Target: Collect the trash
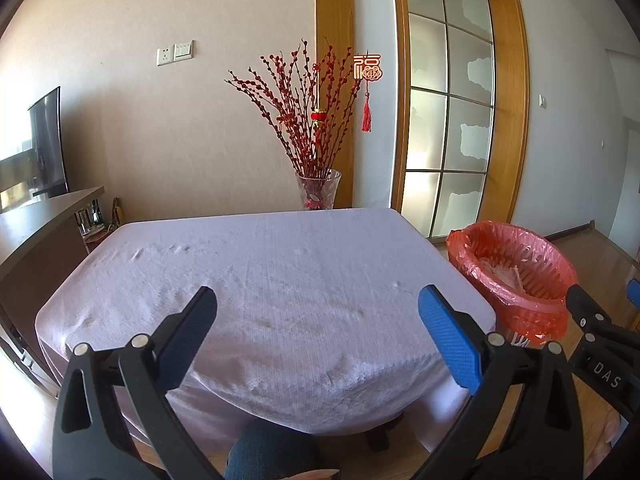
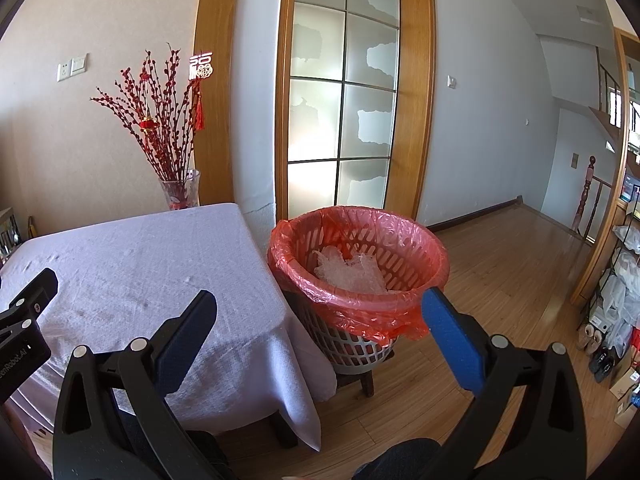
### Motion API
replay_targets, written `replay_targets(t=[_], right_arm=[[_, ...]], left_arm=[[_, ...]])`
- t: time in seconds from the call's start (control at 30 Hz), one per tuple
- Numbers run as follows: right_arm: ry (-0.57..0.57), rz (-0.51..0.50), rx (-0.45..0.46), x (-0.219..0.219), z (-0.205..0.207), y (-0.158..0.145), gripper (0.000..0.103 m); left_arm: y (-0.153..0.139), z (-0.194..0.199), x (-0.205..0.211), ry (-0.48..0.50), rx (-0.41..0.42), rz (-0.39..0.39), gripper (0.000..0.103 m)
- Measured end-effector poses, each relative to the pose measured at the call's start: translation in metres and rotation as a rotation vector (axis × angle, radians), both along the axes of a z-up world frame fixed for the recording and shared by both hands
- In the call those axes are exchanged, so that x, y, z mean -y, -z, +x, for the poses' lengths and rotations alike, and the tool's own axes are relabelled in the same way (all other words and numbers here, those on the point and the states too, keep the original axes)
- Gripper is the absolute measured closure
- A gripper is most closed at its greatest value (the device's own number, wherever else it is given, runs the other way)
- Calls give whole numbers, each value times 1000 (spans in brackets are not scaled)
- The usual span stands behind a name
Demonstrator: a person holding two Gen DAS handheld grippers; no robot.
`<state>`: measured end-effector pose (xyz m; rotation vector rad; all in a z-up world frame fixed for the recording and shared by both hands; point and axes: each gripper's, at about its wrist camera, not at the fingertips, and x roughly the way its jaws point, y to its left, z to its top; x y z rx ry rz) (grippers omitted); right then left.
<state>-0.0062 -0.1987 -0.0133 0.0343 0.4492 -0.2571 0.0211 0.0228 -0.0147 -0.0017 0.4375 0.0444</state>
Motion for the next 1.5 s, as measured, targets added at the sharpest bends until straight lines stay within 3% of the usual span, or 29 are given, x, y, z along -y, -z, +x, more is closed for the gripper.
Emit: replay_targets(t=[1.5], right_arm=[[-3, 3, -5, -1, 0, 2, 2]], left_arm=[[5, 2, 0, -5, -13, -2, 4]])
